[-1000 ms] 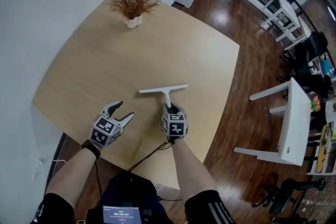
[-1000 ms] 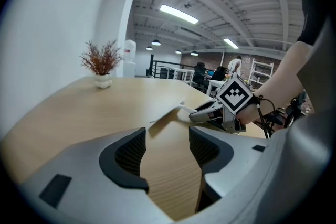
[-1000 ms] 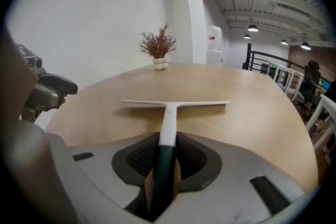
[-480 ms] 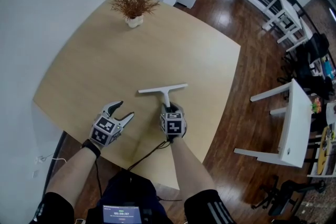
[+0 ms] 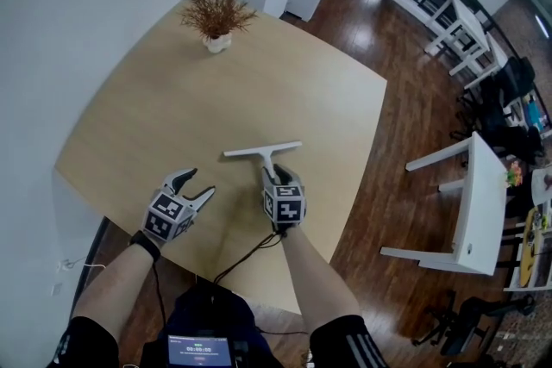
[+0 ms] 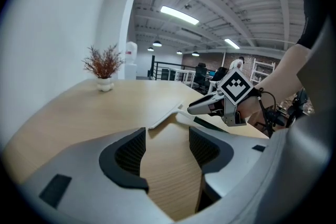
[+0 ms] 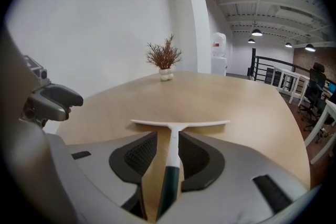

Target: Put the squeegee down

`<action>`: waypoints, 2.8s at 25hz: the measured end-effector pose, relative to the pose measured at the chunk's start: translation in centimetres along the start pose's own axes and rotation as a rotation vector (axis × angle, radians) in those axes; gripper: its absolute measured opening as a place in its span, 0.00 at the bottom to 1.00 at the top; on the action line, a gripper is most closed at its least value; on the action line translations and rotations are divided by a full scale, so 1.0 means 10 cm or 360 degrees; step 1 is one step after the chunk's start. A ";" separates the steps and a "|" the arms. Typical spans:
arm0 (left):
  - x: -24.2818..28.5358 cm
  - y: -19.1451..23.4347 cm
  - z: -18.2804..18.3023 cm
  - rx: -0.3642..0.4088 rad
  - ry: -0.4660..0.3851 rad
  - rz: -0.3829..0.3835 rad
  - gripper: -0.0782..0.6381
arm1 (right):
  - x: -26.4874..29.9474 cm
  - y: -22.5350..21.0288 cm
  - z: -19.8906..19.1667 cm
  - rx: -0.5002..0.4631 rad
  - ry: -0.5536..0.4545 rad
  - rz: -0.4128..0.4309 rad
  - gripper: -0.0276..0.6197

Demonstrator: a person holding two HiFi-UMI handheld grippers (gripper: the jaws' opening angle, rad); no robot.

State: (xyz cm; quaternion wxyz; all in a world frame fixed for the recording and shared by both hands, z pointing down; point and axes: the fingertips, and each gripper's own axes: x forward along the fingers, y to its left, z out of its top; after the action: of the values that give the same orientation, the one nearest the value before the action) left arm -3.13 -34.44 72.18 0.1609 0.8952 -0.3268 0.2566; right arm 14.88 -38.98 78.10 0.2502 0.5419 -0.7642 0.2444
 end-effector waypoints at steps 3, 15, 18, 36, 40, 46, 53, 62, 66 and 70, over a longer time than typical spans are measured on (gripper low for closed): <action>-0.16 -0.09 0.24 0.0015 -0.0048 -0.0038 0.48 | -0.24 0.12 0.32 -0.0055 -0.0133 0.0070 0.28; -0.99 -0.43 1.05 0.0109 -0.0310 -0.0115 0.48 | -1.62 0.52 1.30 -0.0177 -0.0579 0.0142 0.28; -1.24 -0.56 1.17 0.0182 -0.0364 -0.0130 0.48 | -2.01 0.61 1.45 -0.0175 -0.0666 0.0158 0.28; -2.38 -1.01 1.27 0.0288 -0.0555 -0.0101 0.48 | -3.48 0.91 1.25 0.0037 -0.0939 0.0184 0.28; -2.46 -1.03 1.17 0.0270 -0.0564 -0.0093 0.48 | -3.63 0.91 1.12 0.0059 -0.0927 0.0147 0.26; -2.55 -1.06 1.12 0.0251 -0.0577 -0.0086 0.48 | -3.73 0.97 1.03 0.0077 -0.0913 0.0134 0.24; -2.63 -1.14 1.05 0.0260 -0.0570 -0.0094 0.48 | -3.78 1.13 1.01 0.0043 -0.0883 0.0132 0.23; -2.66 -1.10 0.98 0.0160 -0.0581 -0.0094 0.48 | -3.77 1.19 0.98 0.0044 -0.0881 0.0156 0.23; -2.68 -1.11 0.97 0.0103 -0.0585 -0.0080 0.48 | -3.77 1.20 0.93 0.0054 -0.0863 0.0162 0.23; -2.69 -1.12 0.98 0.0101 -0.0618 -0.0085 0.48 | -3.78 1.22 0.94 0.0065 -0.0853 0.0163 0.23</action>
State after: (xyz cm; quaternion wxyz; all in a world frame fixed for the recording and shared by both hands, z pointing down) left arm -9.81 -17.19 47.70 0.0732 0.9409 -0.3196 0.0851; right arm 13.02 -14.75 45.23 0.0154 0.5528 -0.8244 0.1202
